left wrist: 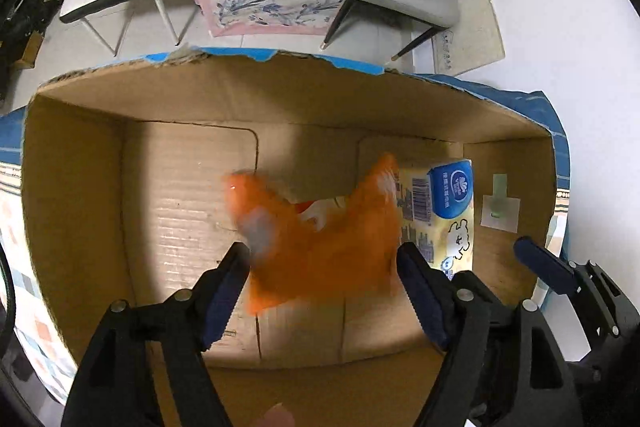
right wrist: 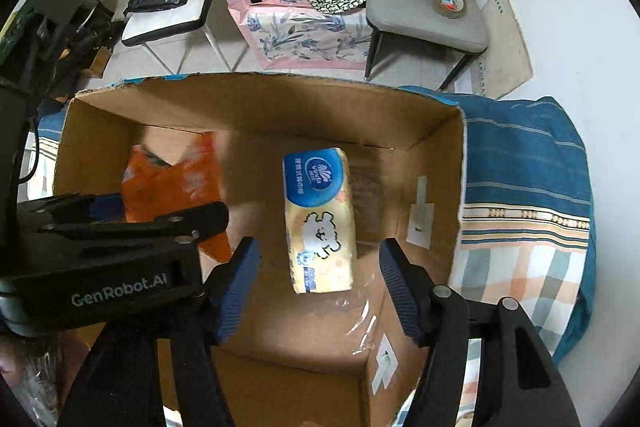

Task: Organize soft objects
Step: 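Grasp and carry the orange bag with left tool while right tool carries tissue pack into box, then withdraw both tools from the box and lower them to the remaining items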

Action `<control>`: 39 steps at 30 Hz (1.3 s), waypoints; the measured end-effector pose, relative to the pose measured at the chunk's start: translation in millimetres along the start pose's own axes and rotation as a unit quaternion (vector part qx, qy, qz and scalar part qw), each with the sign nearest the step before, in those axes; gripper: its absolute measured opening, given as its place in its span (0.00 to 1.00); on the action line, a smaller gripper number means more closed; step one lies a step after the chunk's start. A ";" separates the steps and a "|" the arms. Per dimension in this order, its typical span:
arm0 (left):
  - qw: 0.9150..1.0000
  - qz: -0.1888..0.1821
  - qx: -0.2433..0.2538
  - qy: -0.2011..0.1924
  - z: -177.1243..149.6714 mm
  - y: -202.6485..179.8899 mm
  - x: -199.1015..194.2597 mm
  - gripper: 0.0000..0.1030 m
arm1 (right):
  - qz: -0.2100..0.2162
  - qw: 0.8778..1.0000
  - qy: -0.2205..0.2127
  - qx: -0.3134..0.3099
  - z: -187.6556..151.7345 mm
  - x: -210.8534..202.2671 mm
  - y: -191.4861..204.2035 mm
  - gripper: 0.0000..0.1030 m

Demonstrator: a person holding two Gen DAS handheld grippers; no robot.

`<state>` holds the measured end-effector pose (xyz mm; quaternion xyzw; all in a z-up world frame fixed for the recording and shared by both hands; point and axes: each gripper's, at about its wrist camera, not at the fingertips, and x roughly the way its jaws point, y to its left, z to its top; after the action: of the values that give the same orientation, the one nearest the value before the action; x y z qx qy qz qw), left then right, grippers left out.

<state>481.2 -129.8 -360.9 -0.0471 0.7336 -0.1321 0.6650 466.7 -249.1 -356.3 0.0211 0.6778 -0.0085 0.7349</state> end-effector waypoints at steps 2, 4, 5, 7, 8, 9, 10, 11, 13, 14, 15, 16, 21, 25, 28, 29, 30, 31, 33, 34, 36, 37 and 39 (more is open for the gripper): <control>1.000 0.001 0.003 0.000 0.8 0.1 -0.5 0.89 | 0.002 1.000 0.001 0.006 -4.9 -2.1 -1.0 0.72; 1.000 0.005 0.001 -0.005 -1.2 1.3 -4.1 0.89 | 0.003 1.000 0.001 0.007 -10.0 -4.7 -3.3 0.78; 1.000 0.006 0.002 -0.008 -3.4 1.0 -6.7 0.89 | 0.000 1.000 0.001 0.008 -12.4 -5.9 -3.3 0.80; 1.000 0.014 0.006 -0.019 -9.1 0.9 -13.1 0.89 | 0.002 1.000 -0.001 0.010 -18.4 -8.9 -4.7 0.88; 1.000 0.018 0.010 -0.024 -11.5 1.4 -16.0 0.89 | 0.004 1.000 -0.001 0.013 -21.5 -9.7 -4.8 0.90; 0.999 0.025 0.010 -0.034 -17.0 1.6 -20.8 0.89 | 0.004 1.000 -0.003 0.018 -25.6 -11.0 -5.6 0.94; 0.999 0.030 0.010 -0.044 -21.9 2.2 -25.2 0.89 | 0.003 1.000 -0.006 0.019 -29.5 -12.3 -5.3 0.99; 0.998 0.034 0.011 -0.053 -27.0 2.9 -28.9 0.89 | 0.001 1.000 -0.010 0.020 -35.6 -13.6 -4.2 1.00; 0.997 0.042 0.007 -0.070 -37.8 5.0 -36.1 0.89 | 0.003 1.000 -0.012 0.026 -45.2 -15.7 -2.4 1.00; 0.996 0.046 0.004 -0.082 -45.6 6.8 -41.6 0.89 | 0.006 1.000 -0.013 0.028 -49.5 -16.4 -1.4 1.00; 0.995 0.047 0.002 -0.091 -50.5 8.1 -45.7 0.89 | 0.011 0.999 -0.014 0.031 -54.2 -17.7 -0.7 1.00; 0.993 0.050 -0.001 -0.103 -57.4 9.6 -50.7 0.89 | 0.012 0.999 -0.017 0.034 -58.7 -19.8 -0.2 1.00; 0.984 0.075 0.000 -0.162 -93.6 14.8 -78.1 0.90 | 0.000 0.998 -0.044 0.035 -86.2 -38.8 8.6 1.00; 0.977 0.088 0.006 -0.195 -115.0 11.3 -98.3 0.90 | -0.014 0.996 -0.078 0.035 -109.7 -63.4 15.9 1.00; 0.969 0.105 0.018 -0.223 -131.7 6.9 -115.5 0.90 | -0.015 0.994 -0.100 0.041 -124.2 -84.2 18.9 1.00; 0.967 0.106 0.021 -0.231 -138.3 5.7 -122.0 0.90 | -0.016 0.993 -0.108 0.043 -127.6 -90.9 20.4 1.00; 0.965 0.106 0.024 -0.240 -145.2 4.7 -128.6 0.90 | -0.017 0.992 -0.115 0.044 -132.6 -97.7 21.6 1.00; 0.963 0.108 0.025 -0.245 -149.6 3.4 -131.7 0.89 | -0.019 0.991 -0.123 0.045 -137.5 -104.7 23.5 1.00; 0.960 0.107 0.031 -0.256 -160.9 2.1 -141.6 0.89 | -0.019 0.989 -0.138 0.051 -149.6 -119.8 27.0 1.00; 0.959 0.104 0.032 -0.262 -168.5 2.2 -147.6 0.89 | -0.019 0.988 -0.143 0.054 -157.4 -127.4 29.5 1.00; 0.958 0.096 0.034 -0.269 -181.0 2.4 -155.1 0.90 | -0.018 0.987 -0.151 0.058 -166.9 -138.8 32.1 1.00; 0.956 0.095 0.035 -0.275 -189.7 3.3 -159.4 0.90 | -0.013 0.986 -0.155 0.065 -174.5 -144.1 33.2 1.00; 0.955 0.095 0.035 -0.280 -201.1 4.1 -163.1 0.90 | -0.006 0.985 -0.158 0.075 -188.0 -150.3 35.5 1.00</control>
<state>301.1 -59.5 -188.6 0.0110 0.5139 -0.0760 0.8544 268.8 -208.0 -220.9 0.0710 0.5509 -0.0669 0.8288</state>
